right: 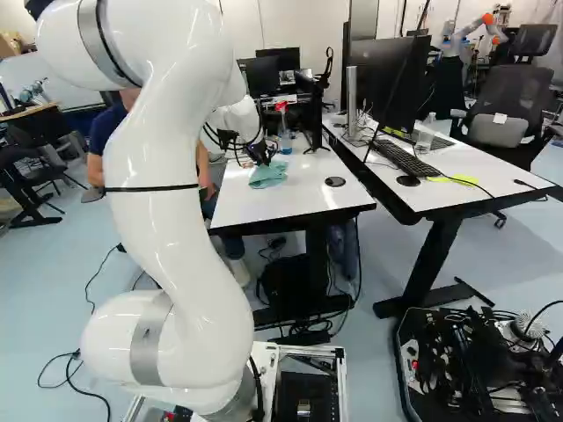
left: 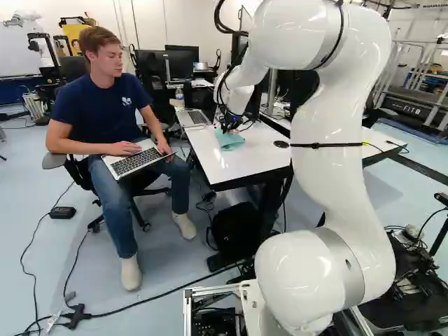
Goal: Clean the table with the green towel
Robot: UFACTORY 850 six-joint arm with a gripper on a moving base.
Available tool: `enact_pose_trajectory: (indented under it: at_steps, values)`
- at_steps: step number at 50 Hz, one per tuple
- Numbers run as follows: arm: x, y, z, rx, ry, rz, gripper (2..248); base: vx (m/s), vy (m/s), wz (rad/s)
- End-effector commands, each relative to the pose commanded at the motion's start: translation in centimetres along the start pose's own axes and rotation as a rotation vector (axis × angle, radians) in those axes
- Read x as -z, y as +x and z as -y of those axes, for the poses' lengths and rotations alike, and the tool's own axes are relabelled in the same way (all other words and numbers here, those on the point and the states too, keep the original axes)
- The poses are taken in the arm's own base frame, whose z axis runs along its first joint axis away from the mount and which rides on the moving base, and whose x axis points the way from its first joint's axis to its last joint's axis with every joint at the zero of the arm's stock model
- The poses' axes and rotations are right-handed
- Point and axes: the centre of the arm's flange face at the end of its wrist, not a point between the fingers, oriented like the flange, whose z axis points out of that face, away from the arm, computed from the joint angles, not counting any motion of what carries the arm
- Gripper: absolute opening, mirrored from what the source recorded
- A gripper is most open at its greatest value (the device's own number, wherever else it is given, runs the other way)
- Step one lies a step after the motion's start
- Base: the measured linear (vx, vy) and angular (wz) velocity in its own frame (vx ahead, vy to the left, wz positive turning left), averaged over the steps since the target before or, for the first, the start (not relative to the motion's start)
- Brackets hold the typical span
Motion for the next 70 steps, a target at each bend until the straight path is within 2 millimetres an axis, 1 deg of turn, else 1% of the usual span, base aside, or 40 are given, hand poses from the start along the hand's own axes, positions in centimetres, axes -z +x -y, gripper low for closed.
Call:
enact_pose_trajectory:
  at_steps: [31,57,70]
  values:
    - [3.7,-4.5,-0.8,-0.004,-0.008,0.035,36,0.0,0.0,0.0]
    - [6.8,-8.3,-2.1,-0.018,-0.02,0.057,36,0.0,0.0,0.0]
    - [7.2,-8.9,-2.3,-0.02,-0.021,0.059,36,0.0,0.0,0.0]
